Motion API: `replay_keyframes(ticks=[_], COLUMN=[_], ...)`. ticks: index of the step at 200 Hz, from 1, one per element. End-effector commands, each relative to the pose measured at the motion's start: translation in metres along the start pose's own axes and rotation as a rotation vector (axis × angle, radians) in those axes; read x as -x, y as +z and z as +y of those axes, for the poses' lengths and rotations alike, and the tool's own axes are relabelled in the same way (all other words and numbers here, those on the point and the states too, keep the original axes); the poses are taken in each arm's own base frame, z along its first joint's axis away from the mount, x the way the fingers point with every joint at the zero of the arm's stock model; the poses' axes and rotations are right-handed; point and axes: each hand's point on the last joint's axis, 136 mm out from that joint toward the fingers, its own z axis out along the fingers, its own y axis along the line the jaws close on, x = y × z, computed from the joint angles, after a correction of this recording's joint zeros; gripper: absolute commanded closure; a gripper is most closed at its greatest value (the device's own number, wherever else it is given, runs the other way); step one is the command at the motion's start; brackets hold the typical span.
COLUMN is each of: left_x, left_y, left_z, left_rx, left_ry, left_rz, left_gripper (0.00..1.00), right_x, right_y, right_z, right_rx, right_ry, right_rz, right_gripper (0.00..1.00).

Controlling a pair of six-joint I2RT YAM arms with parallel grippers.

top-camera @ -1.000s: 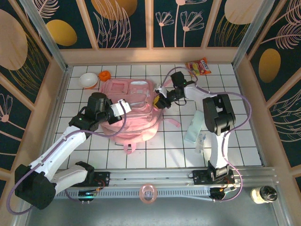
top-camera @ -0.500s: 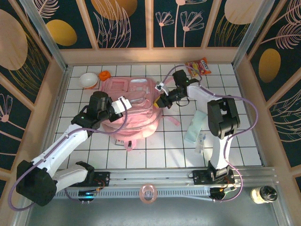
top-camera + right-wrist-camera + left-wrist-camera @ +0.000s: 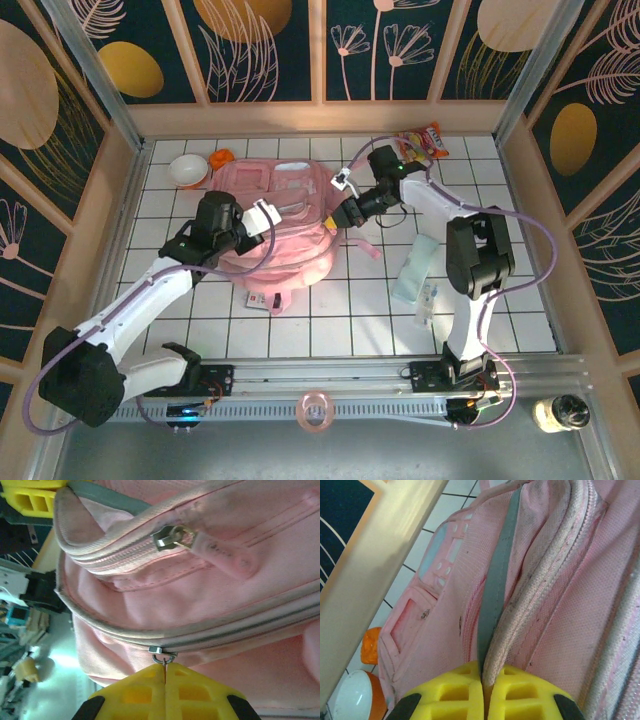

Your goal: Pack the student bag

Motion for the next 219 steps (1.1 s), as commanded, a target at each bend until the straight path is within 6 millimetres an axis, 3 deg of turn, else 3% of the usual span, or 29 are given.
replay_keyframes(ticks=[1, 45, 77, 80, 90, 123, 163, 219], left_x=[0.044, 0.074, 0.099, 0.111, 0.127, 0.157, 0.182, 0.207], left_y=[-0.012, 0.001, 0.012, 0.008, 0.008, 0.014, 0.018, 0.024], left_z=[0.045, 0.018, 0.005, 0.009, 0.006, 0.010, 0.017, 0.048], left_rx=[0.143, 0.063, 0.003, 0.002, -0.021, -0.045, -0.030, 0.065], left_ry=[-0.148, -0.243, -0.386, -0.399, -0.438, -0.633, -0.889, -1.161], left_rz=[-0.143, -0.192, -0.245, -0.279, -0.318, -0.401, -0.490, -0.578], left_gripper=[1.00, 1.00, 1.00, 1.00, 1.00, 1.00, 1.00, 1.00], right_x=[0.007, 0.014, 0.005, 0.004, 0.001, 0.002, 0.003, 0.000], right_y=[-0.008, -0.010, -0.007, -0.007, -0.005, 0.000, -0.001, 0.002], right_z=[0.043, 0.060, 0.064, 0.063, 0.062, 0.068, 0.069, 0.068], right_rx=[0.082, 0.059, -0.001, -0.010, -0.033, -0.081, -0.155, -0.277], right_ry=[0.053, 0.126, 0.205, 0.214, 0.248, 0.307, 0.386, 0.487], right_rz=[-0.030, -0.109, -0.137, -0.140, -0.145, -0.178, -0.269, -0.420], right_gripper=[1.00, 1.00, 1.00, 1.00, 1.00, 1.00, 1.00, 1.00])
